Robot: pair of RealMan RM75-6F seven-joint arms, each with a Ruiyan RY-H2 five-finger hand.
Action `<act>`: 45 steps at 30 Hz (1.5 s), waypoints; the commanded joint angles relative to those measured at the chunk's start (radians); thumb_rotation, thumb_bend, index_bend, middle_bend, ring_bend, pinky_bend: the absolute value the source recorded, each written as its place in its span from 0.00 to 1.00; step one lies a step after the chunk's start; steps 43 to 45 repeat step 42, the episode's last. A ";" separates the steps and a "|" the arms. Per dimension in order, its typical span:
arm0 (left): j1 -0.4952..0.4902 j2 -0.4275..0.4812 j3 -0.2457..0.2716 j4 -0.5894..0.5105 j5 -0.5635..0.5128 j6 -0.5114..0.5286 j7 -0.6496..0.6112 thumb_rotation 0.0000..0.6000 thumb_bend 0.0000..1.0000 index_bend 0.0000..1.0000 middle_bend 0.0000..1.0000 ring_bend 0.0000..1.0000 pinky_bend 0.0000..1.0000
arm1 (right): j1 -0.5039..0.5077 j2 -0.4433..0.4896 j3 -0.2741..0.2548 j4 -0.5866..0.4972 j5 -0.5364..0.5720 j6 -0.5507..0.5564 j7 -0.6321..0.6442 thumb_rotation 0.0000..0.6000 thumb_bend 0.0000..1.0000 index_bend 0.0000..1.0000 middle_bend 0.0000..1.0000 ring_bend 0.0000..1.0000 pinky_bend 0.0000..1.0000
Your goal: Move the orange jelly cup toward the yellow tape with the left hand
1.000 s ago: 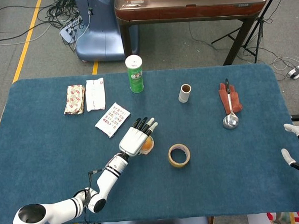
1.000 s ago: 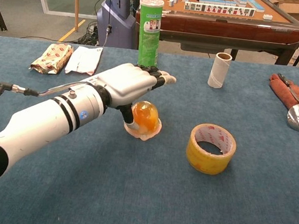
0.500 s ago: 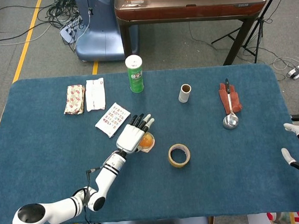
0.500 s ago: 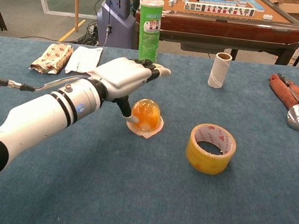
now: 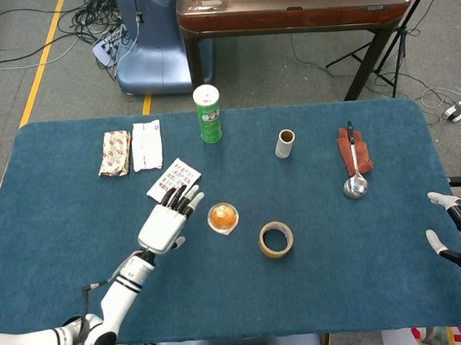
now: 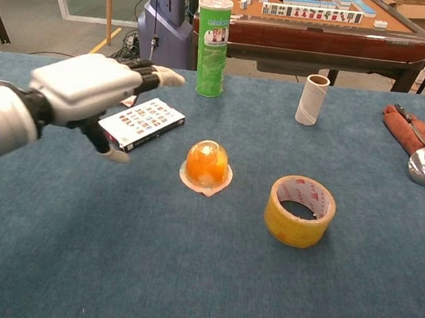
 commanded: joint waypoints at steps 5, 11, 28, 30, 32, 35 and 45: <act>0.147 0.191 0.118 -0.111 0.095 0.146 0.002 1.00 0.00 0.00 0.00 0.00 0.17 | 0.018 0.010 -0.019 0.003 -0.015 -0.049 -0.013 1.00 0.30 0.24 0.32 0.29 0.43; 0.233 0.290 0.162 -0.158 0.109 0.214 -0.006 1.00 0.00 0.00 0.05 0.11 0.33 | 0.027 0.011 -0.025 -0.005 -0.005 -0.076 -0.035 1.00 0.30 0.24 0.32 0.29 0.43; 0.509 0.409 0.212 -0.171 0.104 0.465 -0.083 1.00 0.00 0.19 0.26 0.26 0.46 | 0.022 -0.015 -0.008 -0.026 0.063 -0.069 -0.239 1.00 0.30 0.31 0.35 0.29 0.43; 0.536 0.400 0.211 -0.128 0.101 0.479 -0.127 1.00 0.00 0.19 0.26 0.26 0.46 | 0.021 -0.028 -0.003 -0.031 0.076 -0.063 -0.273 1.00 0.30 0.31 0.36 0.29 0.43; 0.546 0.402 0.211 -0.109 0.089 0.464 -0.138 1.00 0.00 0.20 0.26 0.26 0.47 | 0.020 -0.030 -0.001 -0.039 0.087 -0.065 -0.276 1.00 0.30 0.31 0.36 0.29 0.43; 0.557 0.395 0.202 -0.085 0.097 0.463 -0.144 1.00 0.00 0.20 0.26 0.26 0.48 | 0.021 -0.027 0.004 -0.046 0.105 -0.073 -0.270 1.00 0.30 0.31 0.36 0.29 0.43; 0.570 0.370 0.180 -0.072 0.126 0.459 -0.142 1.00 0.00 0.19 0.25 0.26 0.48 | 0.023 0.000 0.005 -0.082 0.155 -0.112 -0.254 1.00 0.30 0.31 0.36 0.29 0.43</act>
